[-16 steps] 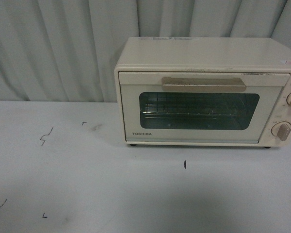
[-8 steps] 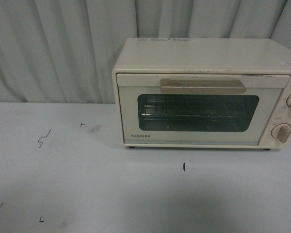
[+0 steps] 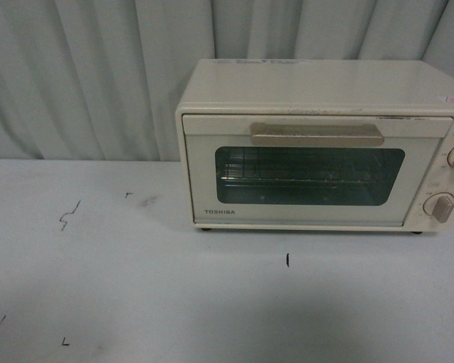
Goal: Open oven
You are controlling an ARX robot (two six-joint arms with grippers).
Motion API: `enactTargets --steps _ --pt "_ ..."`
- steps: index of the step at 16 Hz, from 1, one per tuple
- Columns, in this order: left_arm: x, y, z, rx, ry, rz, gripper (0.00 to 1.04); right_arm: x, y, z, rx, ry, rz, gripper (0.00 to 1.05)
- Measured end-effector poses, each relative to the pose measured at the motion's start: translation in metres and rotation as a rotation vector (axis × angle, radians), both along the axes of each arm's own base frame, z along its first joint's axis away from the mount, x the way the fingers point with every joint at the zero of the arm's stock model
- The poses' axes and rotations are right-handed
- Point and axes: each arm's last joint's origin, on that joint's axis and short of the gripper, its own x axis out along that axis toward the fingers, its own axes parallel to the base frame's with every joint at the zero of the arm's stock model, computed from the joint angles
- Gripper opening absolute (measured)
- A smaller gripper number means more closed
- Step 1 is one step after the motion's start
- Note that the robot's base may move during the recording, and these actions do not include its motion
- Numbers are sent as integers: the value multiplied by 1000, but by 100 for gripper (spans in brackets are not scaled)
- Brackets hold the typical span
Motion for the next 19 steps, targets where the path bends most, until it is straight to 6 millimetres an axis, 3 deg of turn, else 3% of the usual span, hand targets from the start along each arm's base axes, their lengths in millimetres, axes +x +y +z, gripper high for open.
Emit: enactTargets --steps 1,2,4,6,8,10,13,17,19 --pt "0 0 0 0 0 0 98 0 0 0 0 0 0 98" --pt "-1 0 -2 -32 112 -22 98 0 0 0 0 0 0 98" --pt "6 -5 12 -259 557 -60 98 0 0 0 0 -1 1 98" --pt "24 -19 32 -456 585 -143 98 0 0 0 0 0 0 98" --pt "49 -36 38 -578 611 -165 98 0 0 0 0 0 0 98" --pt "79 -72 27 -679 697 -219 98 0 0 0 0 0 0 98" --pt "103 -121 -3 -762 843 -257 98 0 0 0 0 0 0 98" --pt "124 -167 -40 -829 963 -224 98 0 0 0 0 0 0 98" --pt "135 -179 -48 -874 976 -196 98 0 0 0 0 0 0 98"
